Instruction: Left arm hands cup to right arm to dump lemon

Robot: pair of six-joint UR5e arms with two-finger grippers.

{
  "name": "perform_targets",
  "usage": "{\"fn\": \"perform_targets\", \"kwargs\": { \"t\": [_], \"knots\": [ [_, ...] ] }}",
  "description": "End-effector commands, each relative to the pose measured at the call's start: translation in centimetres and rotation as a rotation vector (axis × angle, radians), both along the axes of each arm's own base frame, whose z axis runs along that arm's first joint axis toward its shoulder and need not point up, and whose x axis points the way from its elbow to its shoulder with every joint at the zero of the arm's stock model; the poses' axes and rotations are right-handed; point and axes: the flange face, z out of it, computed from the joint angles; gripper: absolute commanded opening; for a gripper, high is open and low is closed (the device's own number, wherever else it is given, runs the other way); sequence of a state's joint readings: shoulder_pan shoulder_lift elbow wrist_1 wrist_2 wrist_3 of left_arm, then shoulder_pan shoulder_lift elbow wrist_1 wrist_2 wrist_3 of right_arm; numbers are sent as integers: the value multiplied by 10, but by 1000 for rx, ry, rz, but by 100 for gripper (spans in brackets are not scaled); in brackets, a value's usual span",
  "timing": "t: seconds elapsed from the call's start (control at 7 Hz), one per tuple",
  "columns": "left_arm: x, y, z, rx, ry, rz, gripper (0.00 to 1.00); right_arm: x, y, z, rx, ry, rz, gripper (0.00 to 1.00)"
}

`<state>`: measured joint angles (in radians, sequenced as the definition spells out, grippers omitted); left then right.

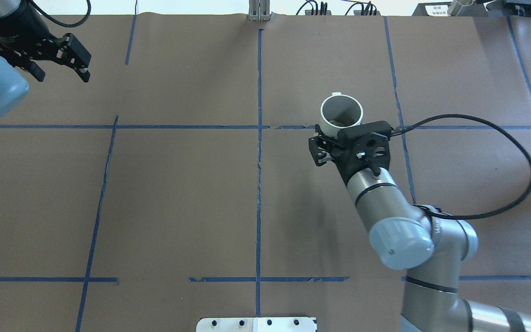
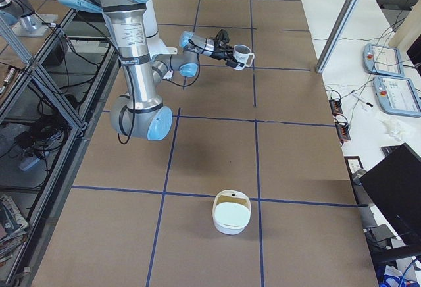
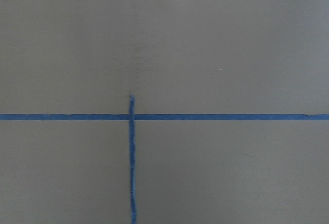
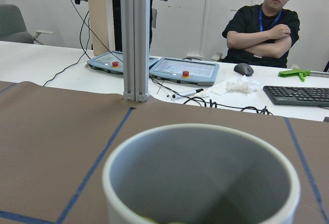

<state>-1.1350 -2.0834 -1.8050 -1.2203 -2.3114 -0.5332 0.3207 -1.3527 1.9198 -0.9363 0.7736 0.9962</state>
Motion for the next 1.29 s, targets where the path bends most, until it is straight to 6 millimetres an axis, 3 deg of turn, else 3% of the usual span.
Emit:
{"fn": "perform_targets", "kwargs": {
  "t": [0.0,0.29,0.43,0.57,0.71,0.86,1.0,1.14],
  "knots": [
    [-25,5,24,13,-14,7,100,103,33,61,-32,-61,23,5],
    [-23,5,26,8,-15,9,100,170,56,184,19,-259,23,4],
    [-23,5,27,7,-16,9,100,189,61,234,40,-332,21,4],
    [-22,6,27,8,-17,10,100,203,66,267,43,-387,27,3],
    [-21,6,27,9,-17,12,100,231,74,286,8,-455,43,2],
    [-20,7,27,7,-17,14,100,243,68,289,-2,-470,62,1],
    [-20,7,27,4,-17,11,100,267,53,292,-27,-476,38,0],
    [-20,7,25,4,-16,8,100,307,33,309,-79,-461,3,0]
  ]
}}
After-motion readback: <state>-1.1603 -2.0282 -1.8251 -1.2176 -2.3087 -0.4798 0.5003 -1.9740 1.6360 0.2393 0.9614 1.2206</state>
